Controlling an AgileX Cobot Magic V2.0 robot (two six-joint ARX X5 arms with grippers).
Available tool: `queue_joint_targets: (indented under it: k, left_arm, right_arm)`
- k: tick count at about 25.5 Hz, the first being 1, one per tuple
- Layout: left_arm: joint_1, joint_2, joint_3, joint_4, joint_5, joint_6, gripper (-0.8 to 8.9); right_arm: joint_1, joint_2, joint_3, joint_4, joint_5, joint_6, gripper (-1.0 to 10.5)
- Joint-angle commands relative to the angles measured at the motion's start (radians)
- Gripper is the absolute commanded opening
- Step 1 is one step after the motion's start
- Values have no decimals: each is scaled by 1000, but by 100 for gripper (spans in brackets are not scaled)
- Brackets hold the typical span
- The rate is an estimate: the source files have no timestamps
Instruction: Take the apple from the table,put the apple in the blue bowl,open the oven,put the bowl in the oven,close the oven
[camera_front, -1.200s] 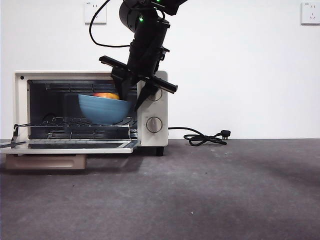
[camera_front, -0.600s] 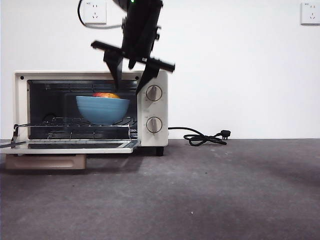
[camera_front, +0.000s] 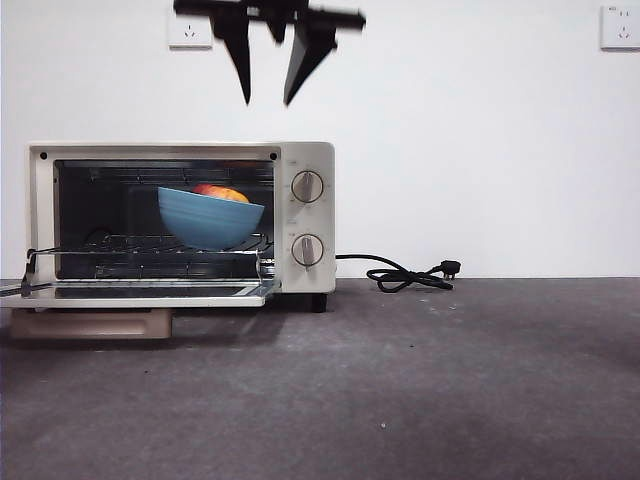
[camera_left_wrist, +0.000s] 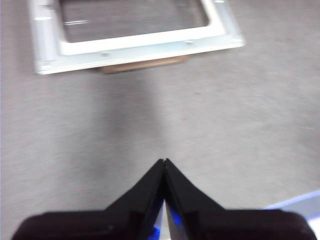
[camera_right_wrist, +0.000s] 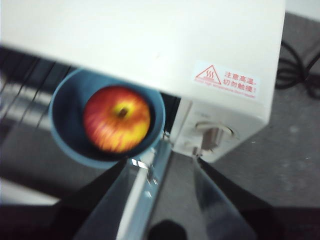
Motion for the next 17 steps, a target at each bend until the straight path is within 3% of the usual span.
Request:
queue_joint_targets:
  k: [1, 4, 7, 12, 17]
  left_arm:
    - [32, 9, -8, 5, -4, 35, -9]
    - [80, 24, -8, 21, 1, 64, -9]
    - [146, 50, -8, 48, 61, 102, -10]
    - [312, 133, -8, 113, 276, 176, -10]
    - [566, 277, -8, 205, 533, 216, -10]
  right_arm:
    - [-2, -33, 4, -42, 6, -123, 156]
    - [-6, -65, 4, -94, 7, -162, 52]
    - [-15, -99, 4, -126, -10, -204, 52]
    - [-18, -157, 2, -144, -68, -266, 52]
    - [-28, -211, 2, -172, -106, -317, 56]
